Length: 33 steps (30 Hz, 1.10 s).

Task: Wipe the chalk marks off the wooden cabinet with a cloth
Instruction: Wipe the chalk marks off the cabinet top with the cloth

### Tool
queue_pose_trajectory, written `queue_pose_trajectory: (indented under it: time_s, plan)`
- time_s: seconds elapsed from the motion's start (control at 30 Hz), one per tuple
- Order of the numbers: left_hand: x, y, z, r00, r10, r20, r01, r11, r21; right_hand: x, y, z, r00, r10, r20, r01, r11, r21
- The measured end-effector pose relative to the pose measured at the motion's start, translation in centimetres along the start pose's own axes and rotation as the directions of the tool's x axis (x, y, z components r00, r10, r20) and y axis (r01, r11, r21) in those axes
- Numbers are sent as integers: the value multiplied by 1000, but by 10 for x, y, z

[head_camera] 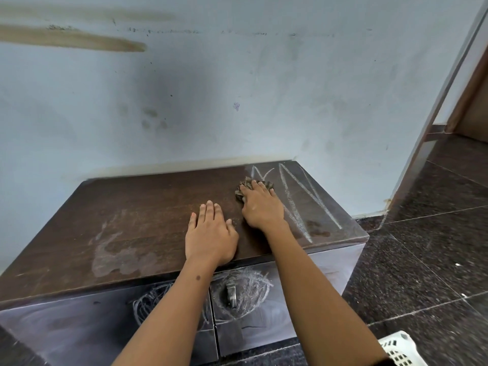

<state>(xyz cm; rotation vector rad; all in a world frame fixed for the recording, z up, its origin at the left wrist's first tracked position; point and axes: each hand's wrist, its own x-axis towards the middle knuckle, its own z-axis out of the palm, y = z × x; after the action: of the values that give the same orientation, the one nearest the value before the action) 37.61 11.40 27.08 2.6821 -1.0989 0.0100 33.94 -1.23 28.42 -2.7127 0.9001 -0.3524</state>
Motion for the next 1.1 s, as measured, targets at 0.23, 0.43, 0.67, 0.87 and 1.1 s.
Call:
queue_pose_trajectory:
  time_s: [0.23, 0.43, 0.67, 0.87, 1.1]
  plan:
    - [1, 0, 2, 1000, -7, -9, 7, 1000, -9, -113, 9, -2, 983, -52, -176, 59, 998, 31]
    - [2, 0, 3, 1000, -8, -3, 8, 1000, 7, -117, 10, -7, 991, 3, -131, 4, 998, 55]
    - [1, -1, 1, 1000, -3, 16, 3, 1000, 31, -38, -6, -8, 1000, -2, 28, 2, 1000, 1]
    - [0, -1, -1, 999, -3, 35, 2, 1000, 21, -65, 18, -10, 997, -52, -57, 53, 998, 19]
    - [-1, -2, -4, 996, 1, 88, -1, 1000, 5, -114, 75, -30, 988, 75, -137, -71, 997, 33]
